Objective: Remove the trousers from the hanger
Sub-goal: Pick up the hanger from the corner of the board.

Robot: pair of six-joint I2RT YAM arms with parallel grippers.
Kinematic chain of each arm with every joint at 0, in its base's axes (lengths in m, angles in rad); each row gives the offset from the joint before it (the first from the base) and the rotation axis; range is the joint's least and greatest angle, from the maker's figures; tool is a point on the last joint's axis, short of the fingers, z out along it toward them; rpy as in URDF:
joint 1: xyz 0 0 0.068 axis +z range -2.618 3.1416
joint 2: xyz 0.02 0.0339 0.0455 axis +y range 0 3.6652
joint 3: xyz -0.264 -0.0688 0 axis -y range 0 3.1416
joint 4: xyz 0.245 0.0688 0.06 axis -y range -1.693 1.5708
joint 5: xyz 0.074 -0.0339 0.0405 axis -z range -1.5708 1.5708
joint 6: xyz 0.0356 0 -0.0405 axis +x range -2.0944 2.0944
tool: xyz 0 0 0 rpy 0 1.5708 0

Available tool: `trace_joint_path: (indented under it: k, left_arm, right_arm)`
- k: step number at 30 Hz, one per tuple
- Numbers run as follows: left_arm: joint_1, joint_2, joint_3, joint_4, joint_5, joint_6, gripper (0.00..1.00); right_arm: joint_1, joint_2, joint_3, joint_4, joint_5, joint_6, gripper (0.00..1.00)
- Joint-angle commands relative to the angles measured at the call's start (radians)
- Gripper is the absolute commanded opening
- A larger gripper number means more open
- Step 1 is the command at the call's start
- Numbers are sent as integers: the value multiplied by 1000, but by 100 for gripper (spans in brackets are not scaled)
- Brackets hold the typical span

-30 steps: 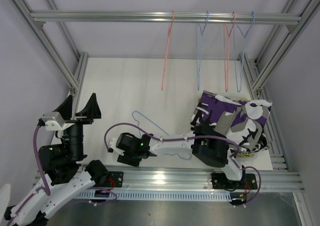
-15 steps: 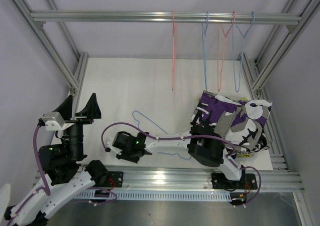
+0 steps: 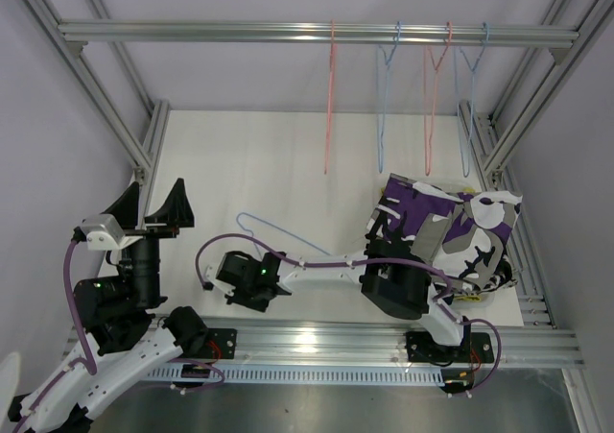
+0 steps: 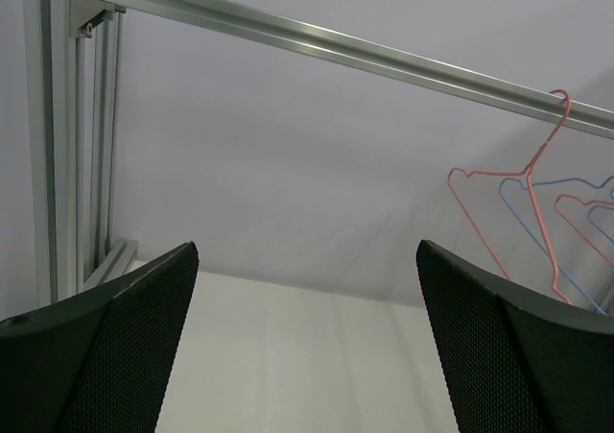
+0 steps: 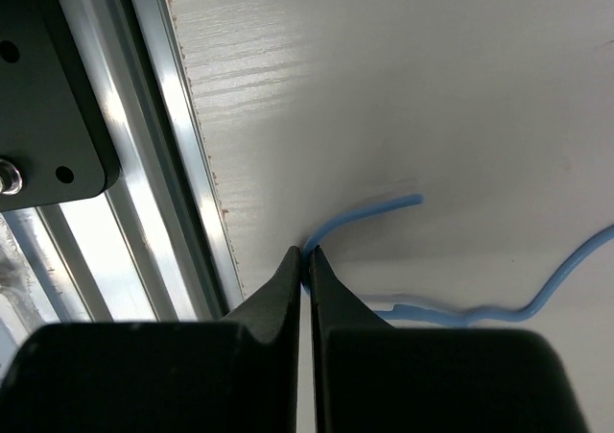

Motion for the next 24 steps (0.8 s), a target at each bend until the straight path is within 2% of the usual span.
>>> trace_joint_path:
  k: [1,7,15,24]
  left_arm:
    - [11,-12,28,6,22,-19,99]
    - [13,-18,28,4,22,-19,100]
    - [13,-17,28,4,19,-19,99]
    - [13,-15,29,0,23,-24,99]
  right_arm:
    - [-6,9,18,-66,6,24,0]
    - [-38,-73,12,-58,15,96,0]
    - [-102,-268,24,12,-17,230,0]
    - [-207,-334,184,29,29,348,0]
